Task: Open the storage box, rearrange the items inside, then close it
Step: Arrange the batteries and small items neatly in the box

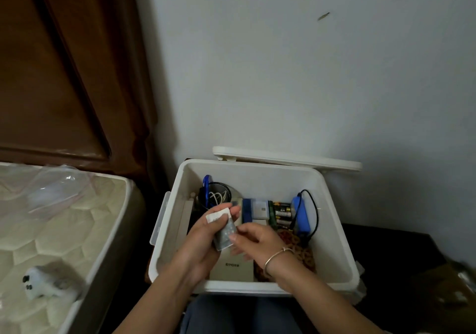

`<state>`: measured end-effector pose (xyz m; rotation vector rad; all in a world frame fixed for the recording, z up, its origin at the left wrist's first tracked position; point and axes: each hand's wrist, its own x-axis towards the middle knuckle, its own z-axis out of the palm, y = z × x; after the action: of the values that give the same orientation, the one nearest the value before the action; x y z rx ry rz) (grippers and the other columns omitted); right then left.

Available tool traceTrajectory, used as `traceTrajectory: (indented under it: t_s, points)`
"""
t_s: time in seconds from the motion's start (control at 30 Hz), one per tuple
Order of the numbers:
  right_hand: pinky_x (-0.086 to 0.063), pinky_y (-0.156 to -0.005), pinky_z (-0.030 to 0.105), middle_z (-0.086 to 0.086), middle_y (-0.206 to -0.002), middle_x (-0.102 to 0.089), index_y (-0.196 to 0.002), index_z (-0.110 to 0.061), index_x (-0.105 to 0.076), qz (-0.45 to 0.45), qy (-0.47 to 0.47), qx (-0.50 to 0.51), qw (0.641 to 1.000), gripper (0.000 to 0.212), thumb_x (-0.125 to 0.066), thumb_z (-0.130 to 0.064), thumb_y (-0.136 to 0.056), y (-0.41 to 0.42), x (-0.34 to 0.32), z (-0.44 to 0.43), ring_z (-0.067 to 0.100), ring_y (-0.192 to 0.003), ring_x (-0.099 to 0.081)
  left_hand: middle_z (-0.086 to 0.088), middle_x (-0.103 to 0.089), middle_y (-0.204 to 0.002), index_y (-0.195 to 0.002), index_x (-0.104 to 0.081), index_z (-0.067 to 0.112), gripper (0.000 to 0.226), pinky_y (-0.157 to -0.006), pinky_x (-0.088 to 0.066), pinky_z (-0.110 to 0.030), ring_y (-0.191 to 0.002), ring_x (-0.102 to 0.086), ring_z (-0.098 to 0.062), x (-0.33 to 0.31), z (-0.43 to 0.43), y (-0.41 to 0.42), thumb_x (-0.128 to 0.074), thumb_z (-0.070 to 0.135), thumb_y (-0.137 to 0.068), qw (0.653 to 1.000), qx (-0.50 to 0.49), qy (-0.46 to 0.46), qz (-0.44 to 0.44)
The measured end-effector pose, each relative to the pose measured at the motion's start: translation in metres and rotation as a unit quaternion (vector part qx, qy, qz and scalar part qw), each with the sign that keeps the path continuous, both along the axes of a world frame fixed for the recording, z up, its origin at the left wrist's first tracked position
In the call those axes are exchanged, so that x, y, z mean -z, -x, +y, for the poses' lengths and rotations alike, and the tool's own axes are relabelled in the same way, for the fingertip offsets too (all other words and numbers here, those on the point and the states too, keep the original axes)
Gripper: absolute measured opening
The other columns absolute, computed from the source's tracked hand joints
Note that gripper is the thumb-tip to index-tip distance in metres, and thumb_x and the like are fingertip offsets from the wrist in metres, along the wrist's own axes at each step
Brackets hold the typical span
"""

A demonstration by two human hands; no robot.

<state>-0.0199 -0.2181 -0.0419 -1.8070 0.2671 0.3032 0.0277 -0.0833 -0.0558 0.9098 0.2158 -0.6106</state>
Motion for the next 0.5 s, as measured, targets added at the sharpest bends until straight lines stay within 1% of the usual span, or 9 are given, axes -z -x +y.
traceTrajectory:
  t_s: [0.1, 0.17, 0.23, 0.27, 0.33, 0.37, 0.4, 0.47, 0.5]
  points:
    - [-0.05, -0.058, 0.015, -0.005, -0.077, -0.07, -0.088, -0.019, -0.066, -0.011, -0.041, 0.075, 0.996, 0.005, -0.061, -0.018, -0.09, 0.005, 0.0, 0.009, 0.002, -0.064, -0.066, -0.01, -0.071, -0.116, -0.117, -0.061, 0.008, 0.026, -0.091, -0.05, -0.036, -0.103, -0.068, -0.02, -0.005, -0.005, 0.011, -0.049, 0.006, -0.094, 0.999, -0.021, 0.004, -0.028]
    - [-0.05, -0.057, 0.017, -0.005, -0.074, -0.07, -0.085, -0.019, -0.066, -0.013, -0.065, 0.098, 0.993, 0.007, -0.061, -0.017, -0.09, 0.007, 0.001, 0.012, 0.001, -0.061, -0.066, -0.009, -0.07, -0.12, -0.12, -0.059, 0.007, 0.025, -0.096, -0.048, -0.039, -0.108, -0.065, -0.023, -0.008, -0.003, 0.018, -0.045, 0.008, -0.099, 0.998, -0.014, -0.02, -0.05]
    - [-0.051, -0.058, 0.018, -0.004, -0.072, -0.071, -0.083, -0.022, -0.067, -0.008, -0.071, 0.097, 0.993, 0.009, -0.061, -0.019, -0.089, 0.01, 0.002, 0.014, 0.003, -0.061, -0.066, -0.007, -0.07, -0.119, -0.121, -0.06, 0.009, 0.025, -0.098, -0.049, -0.039, -0.112, -0.063, -0.025, -0.012, 0.002, 0.023, -0.045, 0.01, -0.1, 0.99, -0.003, -0.096, -0.1]
    - [-0.051, -0.057, 0.018, -0.004, -0.072, -0.072, -0.083, -0.022, -0.067, -0.008, -0.067, 0.092, 0.993, 0.008, -0.062, -0.02, -0.089, 0.01, 0.002, 0.013, 0.003, -0.062, -0.066, -0.005, -0.071, -0.116, -0.119, -0.062, 0.012, 0.024, -0.096, -0.051, -0.034, -0.11, -0.064, -0.022, -0.014, 0.007, 0.023, -0.047, 0.011, -0.1, 0.977, 0.0, -0.159, -0.143]
    - [-0.049, -0.055, 0.016, -0.005, -0.073, -0.073, -0.083, -0.021, -0.068, -0.019, -0.047, 0.094, 0.994, 0.008, -0.062, -0.021, -0.089, 0.006, 0.001, 0.005, 0.005, -0.063, -0.066, 0.005, -0.071, -0.111, -0.114, -0.065, 0.022, 0.022, -0.09, -0.052, -0.021, -0.105, -0.064, -0.01, -0.016, 0.021, 0.021, -0.052, 0.014, -0.098, 0.923, -0.013, -0.297, -0.244]
    - [-0.049, -0.054, 0.016, -0.004, -0.075, -0.073, -0.083, -0.021, -0.069, -0.028, -0.027, 0.108, 0.993, 0.009, -0.062, -0.022, -0.089, 0.002, 0.0, -0.002, 0.007, -0.065, -0.067, 0.01, -0.068, -0.115, -0.116, -0.064, 0.025, 0.023, -0.092, -0.051, -0.02, -0.105, -0.063, -0.005, -0.015, 0.032, 0.017, -0.054, 0.016, -0.098, 0.885, -0.03, -0.368, -0.284]
    - [-0.049, -0.055, 0.017, -0.003, -0.077, -0.073, -0.083, -0.02, -0.069, -0.036, 0.001, 0.124, 0.992, 0.01, -0.061, -0.022, -0.089, -0.004, 0.0, -0.011, 0.01, -0.068, -0.067, 0.013, -0.064, -0.12, -0.121, -0.062, 0.026, 0.025, -0.093, -0.048, -0.022, -0.108, -0.06, -0.004, -0.014, 0.044, 0.013, -0.055, 0.018, -0.098, 0.838, -0.052, -0.444, -0.313]
    - [-0.05, -0.062, 0.025, 0.006, -0.083, -0.072, -0.085, -0.014, -0.069, -0.039, 0.073, 0.137, 0.987, 0.011, -0.061, -0.021, -0.09, -0.017, -0.001, -0.028, 0.016, -0.072, -0.067, 0.007, -0.06, -0.125, -0.129, -0.058, 0.02, 0.033, -0.095, -0.043, -0.029, -0.114, -0.055, -0.012, -0.008, 0.071, 0.001, -0.056, 0.02, -0.096, 0.737, -0.095, -0.574, -0.344]
    - [-0.05, -0.067, 0.03, 0.011, -0.086, -0.072, -0.087, -0.01, -0.069, -0.028, 0.11, 0.123, 0.986, 0.014, -0.061, -0.021, -0.09, -0.024, 0.0, -0.033, 0.019, -0.074, -0.067, -0.001, -0.06, -0.126, -0.131, -0.056, 0.015, 0.037, -0.096, -0.043, -0.033, -0.117, -0.055, -0.018, -0.003, 0.082, -0.005, -0.057, 0.019, -0.095, 0.7, -0.103, -0.616, -0.345]
